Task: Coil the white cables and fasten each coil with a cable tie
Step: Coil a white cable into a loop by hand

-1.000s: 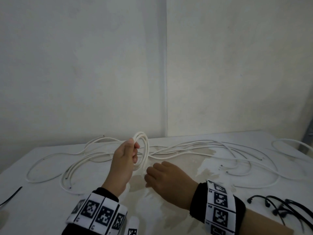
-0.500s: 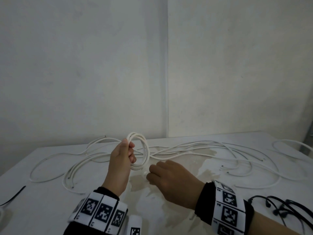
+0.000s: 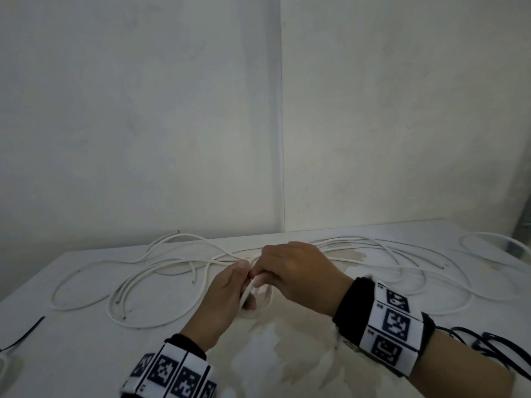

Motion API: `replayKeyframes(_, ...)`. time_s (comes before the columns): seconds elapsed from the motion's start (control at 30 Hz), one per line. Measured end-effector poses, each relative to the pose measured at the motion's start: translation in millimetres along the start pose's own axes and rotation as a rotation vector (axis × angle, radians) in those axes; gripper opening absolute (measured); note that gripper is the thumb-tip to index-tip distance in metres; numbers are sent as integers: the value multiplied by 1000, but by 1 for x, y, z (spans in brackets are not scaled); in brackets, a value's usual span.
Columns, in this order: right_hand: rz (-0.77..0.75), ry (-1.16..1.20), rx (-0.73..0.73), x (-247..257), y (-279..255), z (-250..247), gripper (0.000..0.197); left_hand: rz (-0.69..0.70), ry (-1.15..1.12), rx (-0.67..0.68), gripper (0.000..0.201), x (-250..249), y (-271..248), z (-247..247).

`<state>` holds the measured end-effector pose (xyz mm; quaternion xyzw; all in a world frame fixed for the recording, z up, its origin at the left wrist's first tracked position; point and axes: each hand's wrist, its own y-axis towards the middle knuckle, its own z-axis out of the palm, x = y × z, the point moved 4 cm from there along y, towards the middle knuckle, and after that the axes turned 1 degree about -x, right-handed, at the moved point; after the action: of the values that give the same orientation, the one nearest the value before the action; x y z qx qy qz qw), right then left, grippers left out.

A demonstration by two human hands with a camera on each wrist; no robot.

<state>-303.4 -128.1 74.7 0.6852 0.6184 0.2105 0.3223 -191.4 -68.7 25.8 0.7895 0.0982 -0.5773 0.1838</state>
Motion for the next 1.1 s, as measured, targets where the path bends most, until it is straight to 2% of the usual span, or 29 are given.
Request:
replayKeyframes(0.1,72,49,30,-9,4,-4,25,-42,-70,80,37,-4,2,6)
replayKeyframes(0.17,194,144,43,-22,4,-6,24,-104,-206,115,38,-6,2,8)
replayKeyframes(0.3,456,397,165,-35,-10,6,15,-201,-468,158,39,-8,-3,12)
replayKeyframes(0.37,551,479,221,-33,-17,12,13,-231,-526,179,39,-8,-4,15)
replayKeyframes(0.43,613,634,251,-30,-21,16,19,-253,-546,187,39,-8,-4,15)
replayKeyframes(0.53,699,851,237,-27,-23,15,21,-293,-585,191,40,-6,-4,15)
replayKeyframes(0.67,704,885,239,-26,-21,13,22,-297,-577,166,41,-7,-5,15)
replayKeyframes(0.8,736,1062,263,-21,-26,13,20,-262,-513,123,41,-8,-7,12)
replayKeyframes(1.1,682,945,375,-18,-23,11,21,-283,-503,156,39,-8,-10,16)
